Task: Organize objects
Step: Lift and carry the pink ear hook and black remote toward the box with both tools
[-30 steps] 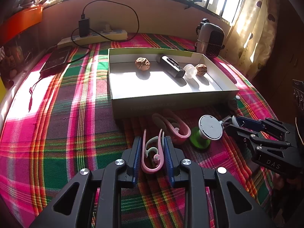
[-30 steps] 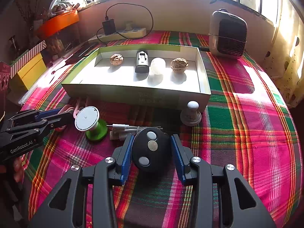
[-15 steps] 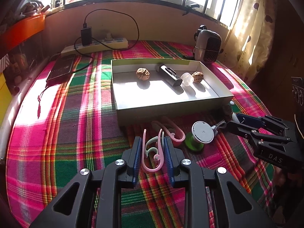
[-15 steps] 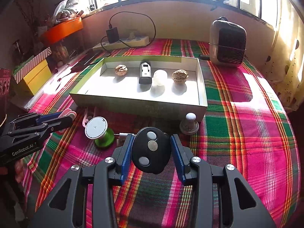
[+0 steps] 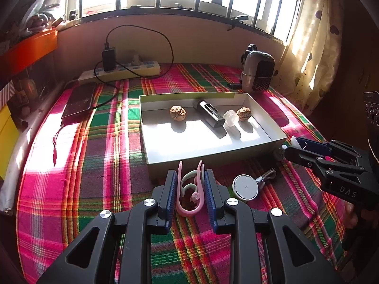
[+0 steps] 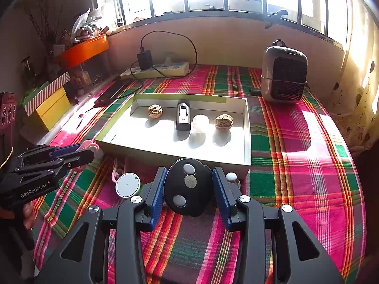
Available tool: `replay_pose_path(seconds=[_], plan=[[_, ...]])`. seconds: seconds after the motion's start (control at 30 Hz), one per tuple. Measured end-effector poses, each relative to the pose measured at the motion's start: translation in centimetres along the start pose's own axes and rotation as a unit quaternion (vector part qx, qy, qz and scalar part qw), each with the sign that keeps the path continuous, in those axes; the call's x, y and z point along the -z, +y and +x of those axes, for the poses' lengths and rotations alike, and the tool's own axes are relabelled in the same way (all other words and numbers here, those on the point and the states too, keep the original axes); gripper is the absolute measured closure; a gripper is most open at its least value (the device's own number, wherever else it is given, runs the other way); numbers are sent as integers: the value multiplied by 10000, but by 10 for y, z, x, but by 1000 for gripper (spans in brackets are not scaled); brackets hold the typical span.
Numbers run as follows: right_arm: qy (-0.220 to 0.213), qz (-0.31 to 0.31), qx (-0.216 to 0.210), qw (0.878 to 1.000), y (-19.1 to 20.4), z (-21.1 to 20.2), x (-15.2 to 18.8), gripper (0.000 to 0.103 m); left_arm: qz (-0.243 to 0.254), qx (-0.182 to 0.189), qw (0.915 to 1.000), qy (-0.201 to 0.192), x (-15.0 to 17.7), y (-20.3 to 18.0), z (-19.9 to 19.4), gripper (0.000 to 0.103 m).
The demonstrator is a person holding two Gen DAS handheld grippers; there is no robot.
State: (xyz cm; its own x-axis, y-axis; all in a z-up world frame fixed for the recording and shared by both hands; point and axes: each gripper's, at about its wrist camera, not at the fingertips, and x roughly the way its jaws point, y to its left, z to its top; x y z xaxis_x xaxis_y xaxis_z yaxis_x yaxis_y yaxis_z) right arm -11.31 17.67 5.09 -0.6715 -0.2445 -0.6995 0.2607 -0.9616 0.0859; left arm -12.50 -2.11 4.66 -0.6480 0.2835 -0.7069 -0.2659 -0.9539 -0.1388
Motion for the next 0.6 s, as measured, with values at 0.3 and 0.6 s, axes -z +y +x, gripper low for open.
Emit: replay_pose_path(seconds=[0.3,0.6], plan=[[-90,-22,3,10000,-7,0,-19,62,-8,14,10000,-52,-13,2,3,81],[-177,-106,0,9998,-15,3,-46,62,-63,-3,9999,-103,-32,11,10,81]])
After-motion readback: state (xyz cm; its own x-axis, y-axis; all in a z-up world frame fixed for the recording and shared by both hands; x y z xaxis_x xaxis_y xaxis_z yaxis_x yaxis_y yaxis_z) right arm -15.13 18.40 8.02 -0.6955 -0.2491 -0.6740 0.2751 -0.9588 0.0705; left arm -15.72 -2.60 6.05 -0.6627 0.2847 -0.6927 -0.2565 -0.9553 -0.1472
